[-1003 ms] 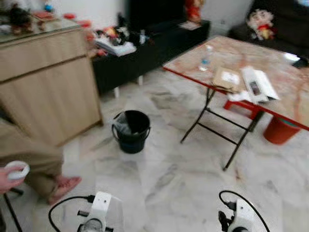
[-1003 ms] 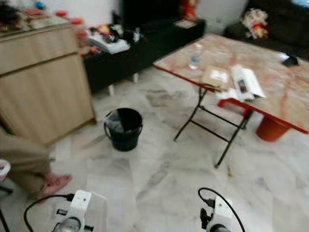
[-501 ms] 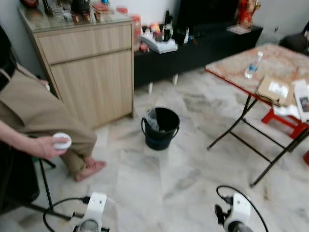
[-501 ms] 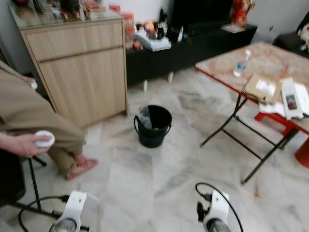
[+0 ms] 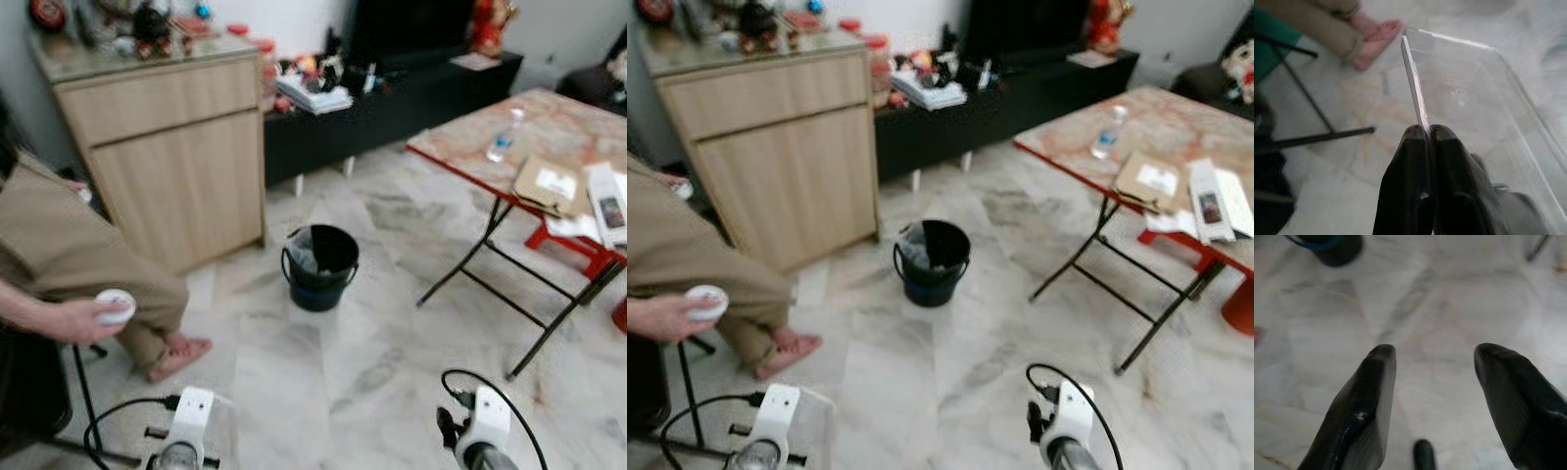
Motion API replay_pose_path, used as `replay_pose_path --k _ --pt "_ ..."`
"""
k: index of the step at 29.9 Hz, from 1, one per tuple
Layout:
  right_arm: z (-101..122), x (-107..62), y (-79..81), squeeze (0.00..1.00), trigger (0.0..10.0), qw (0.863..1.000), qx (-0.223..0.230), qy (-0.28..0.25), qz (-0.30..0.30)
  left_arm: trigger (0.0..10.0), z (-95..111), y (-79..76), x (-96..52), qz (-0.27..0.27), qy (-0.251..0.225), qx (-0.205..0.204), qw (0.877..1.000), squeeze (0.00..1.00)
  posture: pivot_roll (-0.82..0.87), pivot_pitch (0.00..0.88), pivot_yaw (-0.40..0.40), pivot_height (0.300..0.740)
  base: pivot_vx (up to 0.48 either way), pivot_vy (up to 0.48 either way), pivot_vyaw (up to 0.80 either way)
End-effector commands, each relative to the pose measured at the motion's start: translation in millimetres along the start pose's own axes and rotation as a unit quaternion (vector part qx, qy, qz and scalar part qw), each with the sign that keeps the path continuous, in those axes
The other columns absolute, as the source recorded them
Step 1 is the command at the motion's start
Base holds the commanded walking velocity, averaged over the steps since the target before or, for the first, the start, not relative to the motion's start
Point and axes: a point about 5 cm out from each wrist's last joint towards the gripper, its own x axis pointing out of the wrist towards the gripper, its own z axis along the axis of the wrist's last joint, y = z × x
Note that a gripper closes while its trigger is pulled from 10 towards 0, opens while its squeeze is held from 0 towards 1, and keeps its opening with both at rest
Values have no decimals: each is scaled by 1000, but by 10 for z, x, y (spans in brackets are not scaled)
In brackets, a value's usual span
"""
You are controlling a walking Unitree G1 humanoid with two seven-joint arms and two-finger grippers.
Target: Picking trash to rubbish bin
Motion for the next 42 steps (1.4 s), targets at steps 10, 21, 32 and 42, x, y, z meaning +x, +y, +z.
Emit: replay_pose_path --k 10,21,32,42 --pt "97 31 54 0 10000 1000 6 -15 2 10000 -48 49 -4 7 8 0 1000 0 68 0 -95 740 371 0 -251" --pt "110 32 55 0 10000 1000 13 -19 4 10000 -51 44 -6 7 9 0 1000 0 68 0 -95 740 370 0 0" --pt "124 35 68 0 10000 1000 15 -23 9 10000 -51 52 -5 9 8 -2 1000 0 74 0 -99 740 371 0 0" --pt "121 38 81 0 10000 1000 -1 -18 15 10000 -54 47 -7 9 8 -4 1000 0 79 0 -104 740 372 0 0"
